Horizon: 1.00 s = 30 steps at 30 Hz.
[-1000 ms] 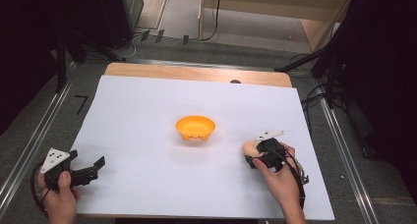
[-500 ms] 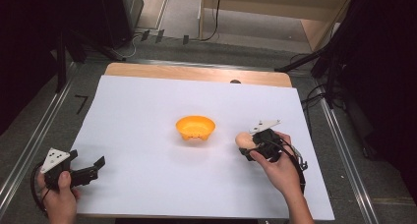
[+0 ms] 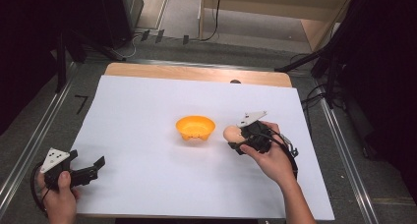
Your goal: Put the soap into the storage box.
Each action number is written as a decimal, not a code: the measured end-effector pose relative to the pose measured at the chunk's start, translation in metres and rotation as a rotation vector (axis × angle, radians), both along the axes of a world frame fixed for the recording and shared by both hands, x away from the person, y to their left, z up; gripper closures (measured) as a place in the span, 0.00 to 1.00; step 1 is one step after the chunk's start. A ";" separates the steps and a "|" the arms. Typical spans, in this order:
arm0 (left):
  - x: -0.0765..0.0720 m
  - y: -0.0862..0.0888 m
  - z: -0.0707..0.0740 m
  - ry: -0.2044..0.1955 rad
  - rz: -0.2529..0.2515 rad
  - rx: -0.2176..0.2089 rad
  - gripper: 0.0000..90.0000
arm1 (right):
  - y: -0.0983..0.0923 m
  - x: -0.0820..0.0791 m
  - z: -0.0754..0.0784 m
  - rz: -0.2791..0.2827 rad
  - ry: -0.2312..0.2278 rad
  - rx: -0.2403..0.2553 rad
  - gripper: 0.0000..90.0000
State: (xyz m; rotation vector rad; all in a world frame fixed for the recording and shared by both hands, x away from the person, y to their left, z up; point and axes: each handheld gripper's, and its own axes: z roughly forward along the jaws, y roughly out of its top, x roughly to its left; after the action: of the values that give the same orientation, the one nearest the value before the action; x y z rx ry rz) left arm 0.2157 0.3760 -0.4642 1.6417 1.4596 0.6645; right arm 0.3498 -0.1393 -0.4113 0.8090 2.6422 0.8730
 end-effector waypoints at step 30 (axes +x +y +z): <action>0.000 0.000 0.000 0.002 0.002 -0.005 0.00 | 0.059 0.032 0.020 0.253 -0.063 -0.009 0.37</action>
State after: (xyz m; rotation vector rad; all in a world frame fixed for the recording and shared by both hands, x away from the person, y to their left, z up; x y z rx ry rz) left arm 0.2160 0.3762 -0.4643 1.6381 1.4634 0.6601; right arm 0.3815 -0.0801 -0.3915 0.4429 2.7289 0.9291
